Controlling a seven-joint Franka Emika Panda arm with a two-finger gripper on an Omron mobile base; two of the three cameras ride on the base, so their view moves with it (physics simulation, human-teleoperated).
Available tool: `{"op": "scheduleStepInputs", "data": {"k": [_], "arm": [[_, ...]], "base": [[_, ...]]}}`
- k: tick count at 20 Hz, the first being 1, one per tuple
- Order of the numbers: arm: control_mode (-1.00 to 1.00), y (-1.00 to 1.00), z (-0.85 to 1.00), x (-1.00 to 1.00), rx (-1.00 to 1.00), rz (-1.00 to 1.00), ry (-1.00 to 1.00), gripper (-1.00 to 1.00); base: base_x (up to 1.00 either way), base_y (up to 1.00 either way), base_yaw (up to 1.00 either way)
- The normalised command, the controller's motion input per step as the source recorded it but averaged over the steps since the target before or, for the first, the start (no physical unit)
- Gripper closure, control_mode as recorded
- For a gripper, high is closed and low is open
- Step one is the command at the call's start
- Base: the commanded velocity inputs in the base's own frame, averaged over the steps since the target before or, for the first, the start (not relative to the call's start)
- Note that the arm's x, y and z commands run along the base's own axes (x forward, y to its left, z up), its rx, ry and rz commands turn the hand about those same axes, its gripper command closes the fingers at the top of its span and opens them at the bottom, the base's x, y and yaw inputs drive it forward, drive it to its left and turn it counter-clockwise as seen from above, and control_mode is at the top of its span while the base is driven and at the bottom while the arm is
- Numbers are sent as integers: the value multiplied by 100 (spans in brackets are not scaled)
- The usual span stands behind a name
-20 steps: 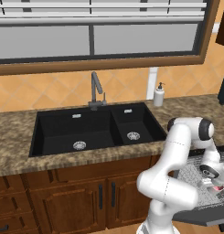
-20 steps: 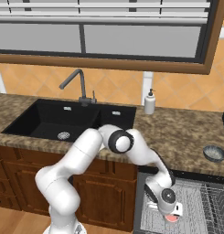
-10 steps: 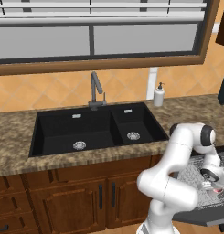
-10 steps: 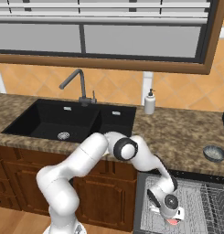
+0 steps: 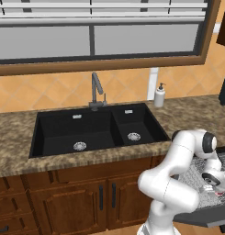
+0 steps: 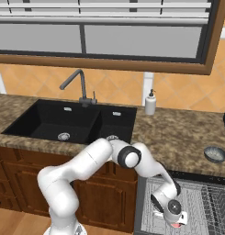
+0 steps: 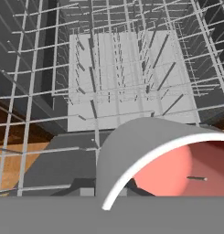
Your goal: Pick up the cup and bowl from the counter, place them in the dishwasher, and close the dishwasher door.
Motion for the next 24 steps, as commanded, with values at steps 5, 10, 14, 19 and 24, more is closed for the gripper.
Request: {"op": "scheduleStepInputs", "data": {"k": [5, 10, 14, 19, 24], "arm": [[-100, 0, 0, 0, 0, 0, 0, -100], [-100, 0, 22, -5, 0, 0, -3, -100], [-100, 0, 80, -30, 0, 0, -9, -100], [-100, 0, 88, -28, 0, 0, -9, -100], [-100, 0, 99, -28, 0, 0, -3, -100]], "base": [[0, 0, 0], [0, 0, 0], [0, 0, 0], [0, 0, 0], [0, 0, 0]]}}
